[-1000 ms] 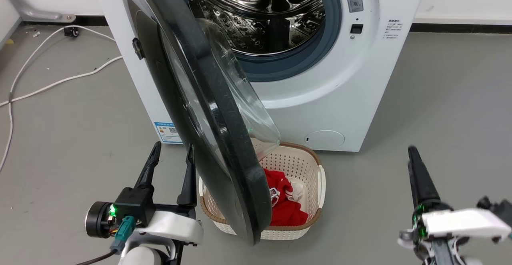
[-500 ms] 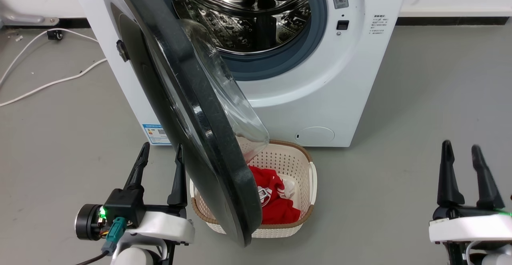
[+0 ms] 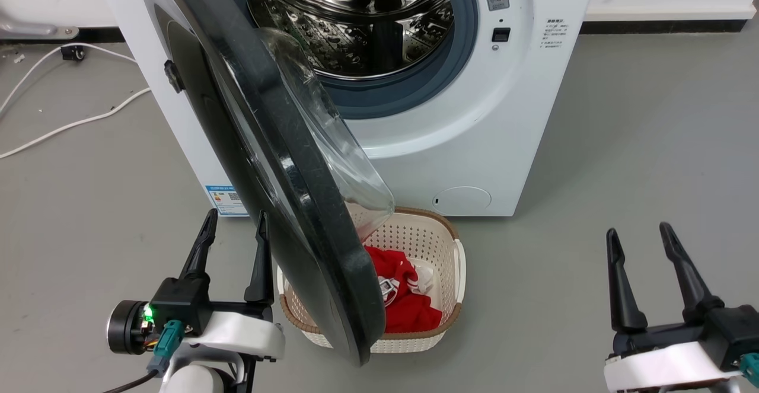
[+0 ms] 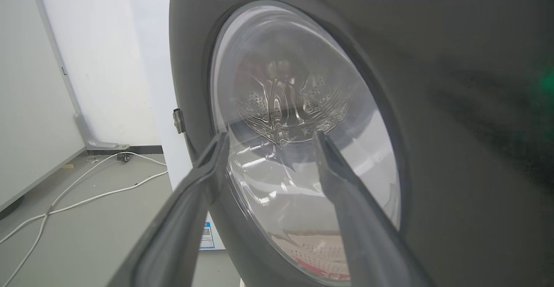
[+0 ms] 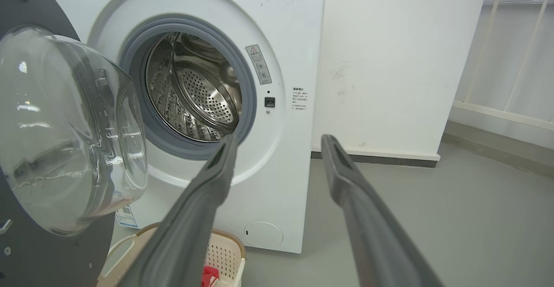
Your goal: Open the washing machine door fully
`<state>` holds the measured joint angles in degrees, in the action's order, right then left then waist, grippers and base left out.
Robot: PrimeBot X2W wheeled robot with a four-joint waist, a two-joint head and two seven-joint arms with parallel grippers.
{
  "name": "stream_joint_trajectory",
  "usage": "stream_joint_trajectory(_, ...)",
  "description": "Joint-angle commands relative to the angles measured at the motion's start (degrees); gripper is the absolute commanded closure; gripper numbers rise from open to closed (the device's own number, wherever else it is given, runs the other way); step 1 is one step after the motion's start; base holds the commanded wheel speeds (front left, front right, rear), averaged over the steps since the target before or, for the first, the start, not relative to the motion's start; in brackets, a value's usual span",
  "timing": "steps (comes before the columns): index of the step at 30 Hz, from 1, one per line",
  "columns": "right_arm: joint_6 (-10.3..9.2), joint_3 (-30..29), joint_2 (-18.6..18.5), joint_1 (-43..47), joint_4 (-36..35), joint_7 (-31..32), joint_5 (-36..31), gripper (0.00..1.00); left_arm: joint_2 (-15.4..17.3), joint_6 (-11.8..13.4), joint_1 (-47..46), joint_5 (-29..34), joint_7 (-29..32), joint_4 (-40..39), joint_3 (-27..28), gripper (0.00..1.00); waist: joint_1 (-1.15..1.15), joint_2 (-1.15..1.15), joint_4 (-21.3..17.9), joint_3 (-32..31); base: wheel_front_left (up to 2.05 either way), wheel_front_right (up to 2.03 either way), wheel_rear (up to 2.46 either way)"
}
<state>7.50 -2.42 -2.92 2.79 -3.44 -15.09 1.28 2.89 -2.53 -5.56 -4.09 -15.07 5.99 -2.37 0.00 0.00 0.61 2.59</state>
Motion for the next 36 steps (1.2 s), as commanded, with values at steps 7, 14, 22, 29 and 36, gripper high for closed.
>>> stream_joint_trajectory(7, -0.03, 0.1, 0.1, 1.4, 1.3, -0.1, 1.8, 0.00, 0.0, -0.2, 0.6, 0.3, -0.1, 0.0, 0.1, 0.00, 0.00, 0.00, -0.1, -0.7, 0.00, 0.00, 0.00)
stream_joint_trajectory(14, -0.02, 0.0, 0.1, 1.5, 2.3, -0.1, 2.7, 0.00, 0.0, -0.4, 0.8, 0.5, -0.1, 0.1, 0.2, 0.00, 0.00, 0.00, -0.1, -1.0, 0.00, 0.00, 0.00)
stream_joint_trajectory(22, -0.02, 0.1, 0.1, 1.6, 2.5, -0.1, 3.5, 0.00, 0.0, -1.1, 0.9, -0.1, -0.1, 0.6, 0.2, 1.00, 0.00, 0.00, -0.1, -1.2, 0.00, 0.00, 0.00)
stream_joint_trajectory(29, -0.02, 0.2, 0.1, 1.8, 2.8, -0.1, 3.8, 0.00, 0.0, -0.9, 0.6, 0.0, -0.1, -0.3, 0.5, 1.00, 0.00, 0.00, -0.1, -1.4, 0.00, 0.00, 0.00)
stream_joint_trajectory(36, -0.02, 0.1, 0.1, 1.7, 3.1, -0.1, 4.5, 0.00, 0.0, -0.3, -1.3, 0.5, -0.1, -8.0, 1.8, 1.00, 0.00, 0.00, -0.1, -1.4, 0.00, 0.00, 0.00)
